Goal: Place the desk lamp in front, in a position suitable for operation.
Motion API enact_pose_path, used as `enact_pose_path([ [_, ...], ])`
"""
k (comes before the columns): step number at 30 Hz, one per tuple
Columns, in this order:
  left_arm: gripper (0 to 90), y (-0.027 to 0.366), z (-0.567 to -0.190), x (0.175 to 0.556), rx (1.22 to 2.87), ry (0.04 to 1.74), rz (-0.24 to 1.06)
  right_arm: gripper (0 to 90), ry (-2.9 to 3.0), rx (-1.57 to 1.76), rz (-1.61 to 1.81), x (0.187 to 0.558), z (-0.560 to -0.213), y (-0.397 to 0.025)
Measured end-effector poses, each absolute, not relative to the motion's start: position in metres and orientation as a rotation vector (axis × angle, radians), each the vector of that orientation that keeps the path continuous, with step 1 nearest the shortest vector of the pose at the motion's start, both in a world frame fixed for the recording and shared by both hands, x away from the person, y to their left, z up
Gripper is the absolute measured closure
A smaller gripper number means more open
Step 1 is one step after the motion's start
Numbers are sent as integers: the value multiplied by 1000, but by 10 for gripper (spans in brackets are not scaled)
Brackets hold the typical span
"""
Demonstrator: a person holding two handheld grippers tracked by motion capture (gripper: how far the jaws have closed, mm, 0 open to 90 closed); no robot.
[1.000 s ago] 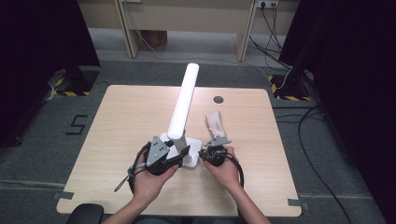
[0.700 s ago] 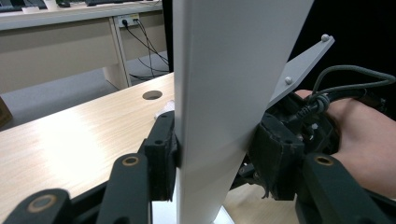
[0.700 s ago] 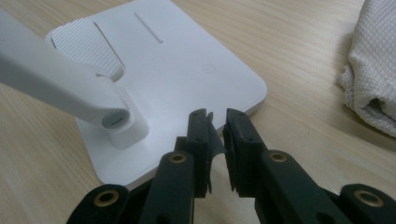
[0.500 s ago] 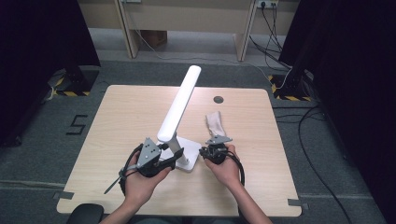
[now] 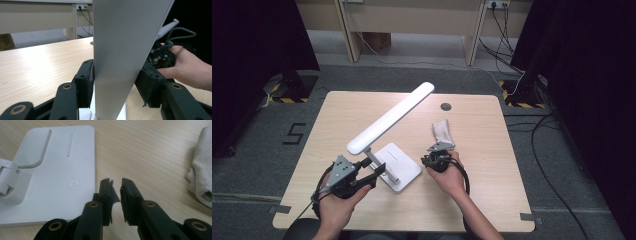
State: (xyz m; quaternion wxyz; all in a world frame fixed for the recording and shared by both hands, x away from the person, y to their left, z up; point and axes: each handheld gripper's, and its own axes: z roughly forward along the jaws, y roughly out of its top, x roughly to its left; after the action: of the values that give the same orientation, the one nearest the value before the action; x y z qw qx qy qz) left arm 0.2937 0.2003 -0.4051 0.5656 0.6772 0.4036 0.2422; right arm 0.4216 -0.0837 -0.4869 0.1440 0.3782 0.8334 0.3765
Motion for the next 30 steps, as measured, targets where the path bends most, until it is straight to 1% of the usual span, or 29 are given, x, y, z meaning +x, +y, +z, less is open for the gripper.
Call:
enact_pose_path([
  [3,514,213,-404,289,1564,986,582,789,2409,1087,1087,420,-488,-82],
  [7,566,232,-402,283,1505,1042,615,788,2410,1085,1080,417,-488,-84],
  [11,643,243,-400,288,1489,1064,632,786,2405,1086,1085,416,-485,-85],
  [12,664,244,-399,290,1488,1063,632,786,2402,1075,1090,416,-484,-85],
  [17,697,242,-397,303,1486,1074,632,785,2398,1080,1099,415,-481,-85],
  [21,730,240,-397,313,1468,1097,603,782,2403,1074,1100,415,-481,-86],
  [30,733,226,-398,315,1465,1094,566,784,2481,1093,1090,403,-488,-84],
])
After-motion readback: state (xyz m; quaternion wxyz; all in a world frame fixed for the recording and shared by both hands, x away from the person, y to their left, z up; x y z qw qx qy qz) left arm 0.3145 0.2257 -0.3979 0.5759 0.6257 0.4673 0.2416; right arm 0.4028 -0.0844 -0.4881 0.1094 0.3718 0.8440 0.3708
